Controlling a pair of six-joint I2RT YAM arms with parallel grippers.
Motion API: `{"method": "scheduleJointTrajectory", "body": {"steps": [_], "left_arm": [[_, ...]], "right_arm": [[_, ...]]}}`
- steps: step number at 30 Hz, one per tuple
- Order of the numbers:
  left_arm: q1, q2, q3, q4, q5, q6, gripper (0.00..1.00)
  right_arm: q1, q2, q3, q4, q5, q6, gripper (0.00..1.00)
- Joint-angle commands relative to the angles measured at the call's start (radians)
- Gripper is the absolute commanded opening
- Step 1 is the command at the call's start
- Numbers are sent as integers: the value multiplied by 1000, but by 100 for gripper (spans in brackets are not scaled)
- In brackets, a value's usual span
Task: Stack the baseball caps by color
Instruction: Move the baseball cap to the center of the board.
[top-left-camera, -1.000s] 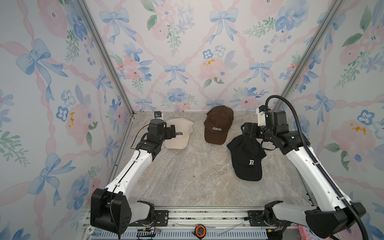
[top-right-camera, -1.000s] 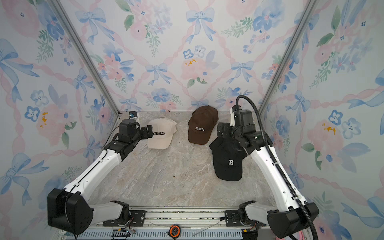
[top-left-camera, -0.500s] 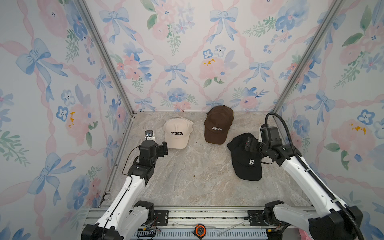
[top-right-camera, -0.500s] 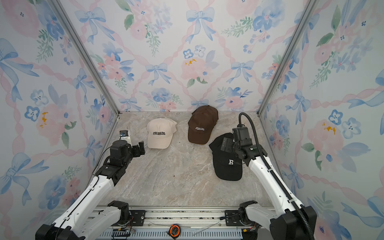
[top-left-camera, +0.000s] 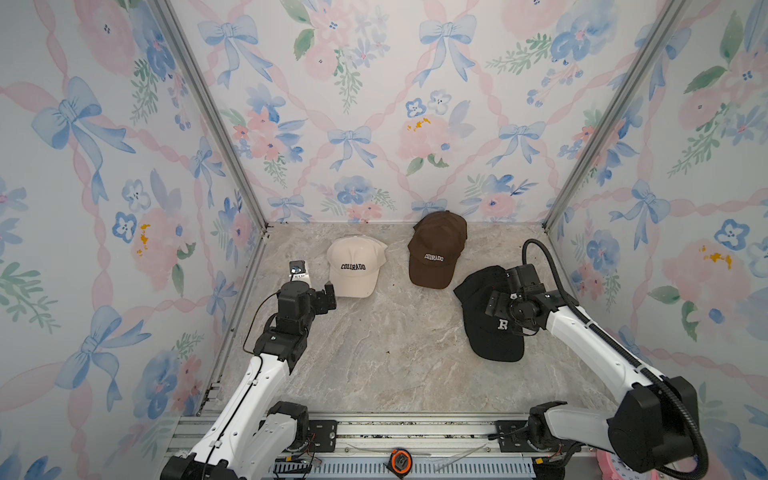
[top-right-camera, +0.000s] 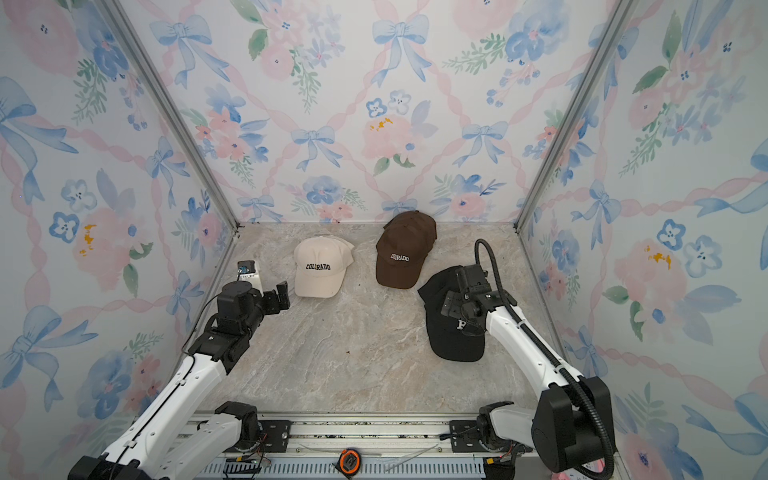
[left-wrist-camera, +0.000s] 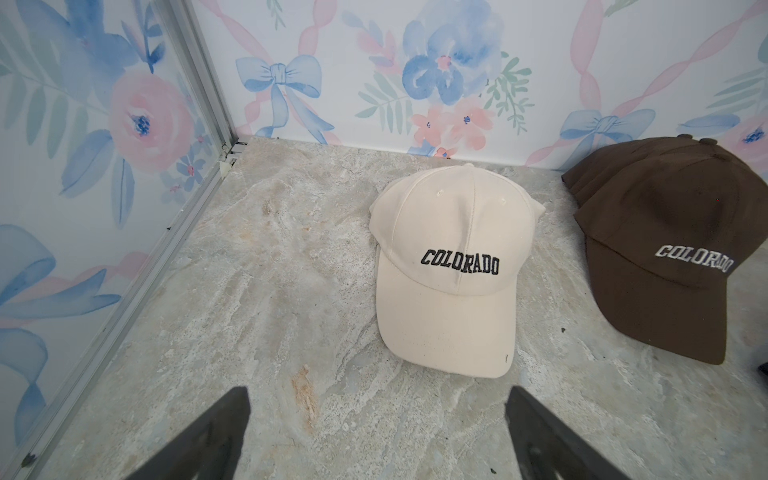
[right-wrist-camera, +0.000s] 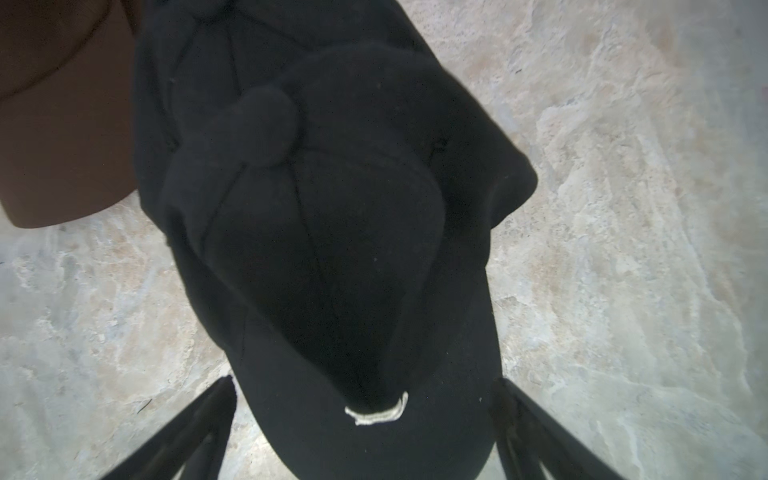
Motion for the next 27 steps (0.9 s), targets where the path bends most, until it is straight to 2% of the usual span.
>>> {"method": "scheduleJointTrajectory", "body": {"steps": [1,16,27], "left_arm": [[2,24,16,23,14,3,98],[5,126,102,58,-29,46,98],[18,267,199,109,-29,63,98]], "right_arm": [[-19,54,-4,46,-19,0,97],[-93,319,163,127,-69,-34,97],[-208,511,351,120,-135,-142,97]]}}
